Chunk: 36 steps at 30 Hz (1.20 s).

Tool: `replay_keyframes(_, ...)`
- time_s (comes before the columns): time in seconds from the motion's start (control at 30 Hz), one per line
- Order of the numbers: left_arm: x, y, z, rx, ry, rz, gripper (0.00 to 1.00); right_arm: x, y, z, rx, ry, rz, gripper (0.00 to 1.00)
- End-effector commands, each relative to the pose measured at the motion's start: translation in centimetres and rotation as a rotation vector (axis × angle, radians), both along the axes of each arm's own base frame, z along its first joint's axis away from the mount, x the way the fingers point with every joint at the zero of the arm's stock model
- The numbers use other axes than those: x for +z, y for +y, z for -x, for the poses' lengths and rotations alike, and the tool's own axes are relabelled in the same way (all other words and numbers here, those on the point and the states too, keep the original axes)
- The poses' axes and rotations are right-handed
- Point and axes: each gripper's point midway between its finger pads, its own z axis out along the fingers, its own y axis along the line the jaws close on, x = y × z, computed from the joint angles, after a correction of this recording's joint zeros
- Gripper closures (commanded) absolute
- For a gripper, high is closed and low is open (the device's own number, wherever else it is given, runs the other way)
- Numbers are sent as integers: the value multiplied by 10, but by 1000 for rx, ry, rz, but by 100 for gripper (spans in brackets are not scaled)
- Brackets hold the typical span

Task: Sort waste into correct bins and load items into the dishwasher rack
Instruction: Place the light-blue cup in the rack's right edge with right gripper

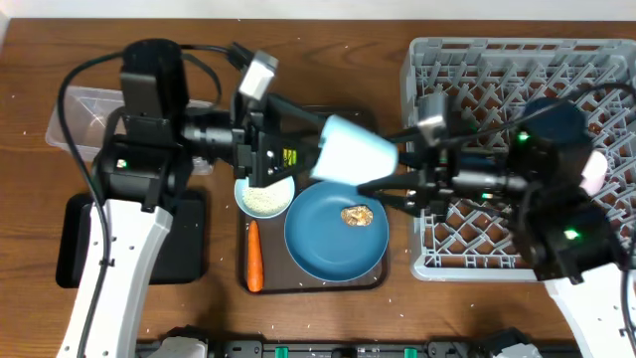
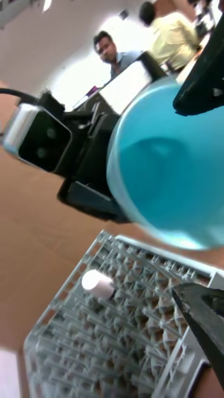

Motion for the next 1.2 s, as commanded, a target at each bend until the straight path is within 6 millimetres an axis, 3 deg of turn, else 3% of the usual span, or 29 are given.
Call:
replay_keyframes(0.0,11,10,-1,12,-8,16,11,-14,-41,-37,-258,63,57,63)
replay_keyframes(0.13,13,18,-8,46,5,17,11,-47,-102,-65,-551,208,143,62)
replay_keyframes(0.27,13,19,-9,51,10,17,11,-88,-187,-79,-949,430,227,62)
replay_keyframes(0.4,13,19,-9,51,9,16,11,-114,-261,-68,-1277,615,240,60)
replay_keyframes(0.57,12,19,-9,51,10,16,11,-134,-352,-31,-1712,790,223,58)
replay_keyframes(0.67,12,19,-9,52,10,16,11,-132,-387,-18,-1863,824,131,57)
replay_keyframes(0.9,12,19,-9,51,13,16,11,-144,-443,4,-2084,940,-61,56)
replay_keyframes(1.17,10,19,-9,50,19,16,11,-191,-487,-9,-2132,1114,-203,55)
